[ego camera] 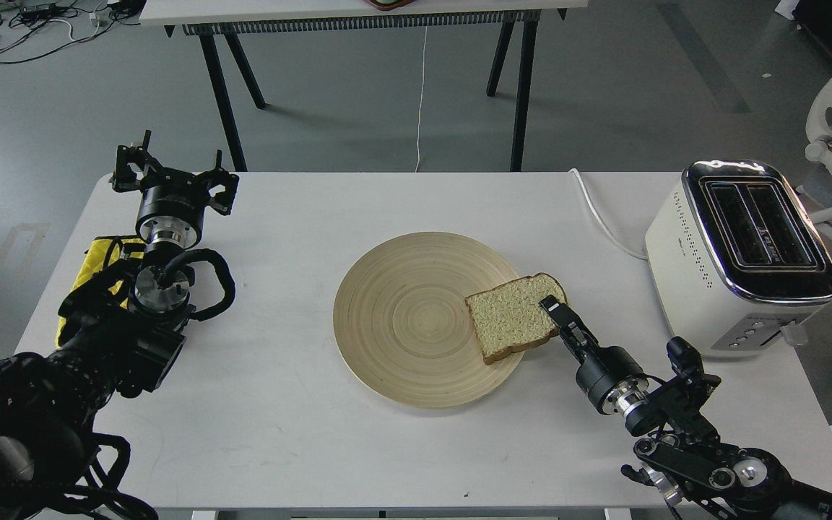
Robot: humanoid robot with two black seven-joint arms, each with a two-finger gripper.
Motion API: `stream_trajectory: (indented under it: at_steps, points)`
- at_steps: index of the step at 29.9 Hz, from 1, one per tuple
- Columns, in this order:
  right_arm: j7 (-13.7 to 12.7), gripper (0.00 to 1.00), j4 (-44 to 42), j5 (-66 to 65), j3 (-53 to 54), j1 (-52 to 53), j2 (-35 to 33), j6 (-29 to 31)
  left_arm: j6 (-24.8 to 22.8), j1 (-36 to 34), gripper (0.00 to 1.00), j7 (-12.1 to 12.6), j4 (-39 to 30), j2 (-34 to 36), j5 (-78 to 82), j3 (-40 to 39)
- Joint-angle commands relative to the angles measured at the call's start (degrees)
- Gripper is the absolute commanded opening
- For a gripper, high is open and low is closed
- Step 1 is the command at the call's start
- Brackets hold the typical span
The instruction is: Put bread in toaster with right arm
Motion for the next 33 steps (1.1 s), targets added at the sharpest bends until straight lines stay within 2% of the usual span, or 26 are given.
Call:
stream_trajectory:
  at_steps: [1,2,3,4,10,13,17,20,23,29,33]
  points:
    - [0.0,0.75,1.1,0.4,0.3,0.0,-1.3,0.4,0.0,0.0,1.00,0.0,0.1,0.0,0.0,0.0]
    - [0.0,0.82,1.9,0.4,0.3,0.0,-2.8,0.7,0.0,0.0,1.00,0.0,0.1,0.0,0.0,0.0]
    - [0.0,0.97,3.3,0.5,0.1,0.0,-5.0,1.1,0.0,0.0,1.00,0.0,0.1,0.0,0.0,0.0]
    - [0.0,1.00,4.8,0.5,-0.1,0.0,-7.3,1.6,0.0,0.0,1.00,0.0,0.0,0.0,0.0,0.0]
    - [0.0,1.00,16.9,0.7,1.3,0.0,-21.5,5.8,0.0,0.0,1.00,0.0,0.0,0.0,0.0,0.0]
    - [0.0,1.00,22.2,1.8,4.5,0.2,-25.0,7.9,0.0,0.0,1.00,0.0,0.1,0.0,0.0,0.0]
    - [0.0,1.00,23.2,7.8,11.5,0.3,-23.0,10.3,0.0,0.0,1.00,0.0,0.0,0.0,0.0,0.0]
    - [0.0,1.00,21.9,14.3,15.3,1.7,-20.0,14.5,0.0,0.0,1.00,0.0,0.0,0.0,0.0,0.0]
    - [0.0,1.00,16.2,20.5,19.5,4.0,-16.4,21.1,0.0,0.0,1.00,0.0,0.0,0.0,0.0,0.0]
    - [0.0,1.00,1.6,29.0,25.4,6.2,-10.5,38.0,0.0,0.0,1.00,0.0,0.0,0.0,0.0,0.0]
    - [0.0,1.00,-1.4,32.8,27.5,6.2,-9.8,43.6,0.0,0.0,1.00,0.0,0.1,0.0,0.0,0.0]
